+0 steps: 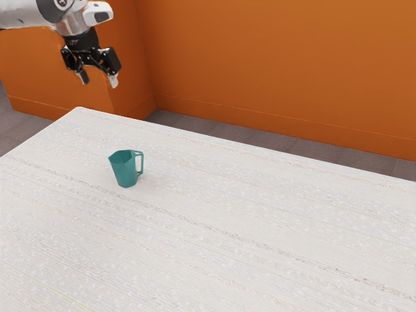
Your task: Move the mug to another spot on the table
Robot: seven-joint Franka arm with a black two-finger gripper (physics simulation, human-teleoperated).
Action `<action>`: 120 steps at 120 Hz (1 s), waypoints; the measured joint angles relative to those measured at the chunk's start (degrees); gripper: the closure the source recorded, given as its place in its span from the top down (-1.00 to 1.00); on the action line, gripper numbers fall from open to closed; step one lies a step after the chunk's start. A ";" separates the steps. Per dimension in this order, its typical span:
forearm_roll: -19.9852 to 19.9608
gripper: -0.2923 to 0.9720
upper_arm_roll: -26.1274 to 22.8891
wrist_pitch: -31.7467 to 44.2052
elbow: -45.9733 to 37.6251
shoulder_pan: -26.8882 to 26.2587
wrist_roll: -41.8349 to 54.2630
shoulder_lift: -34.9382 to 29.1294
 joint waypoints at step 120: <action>-3.82 0.54 -12.00 6.90 3.11 10.88 42.19 23.57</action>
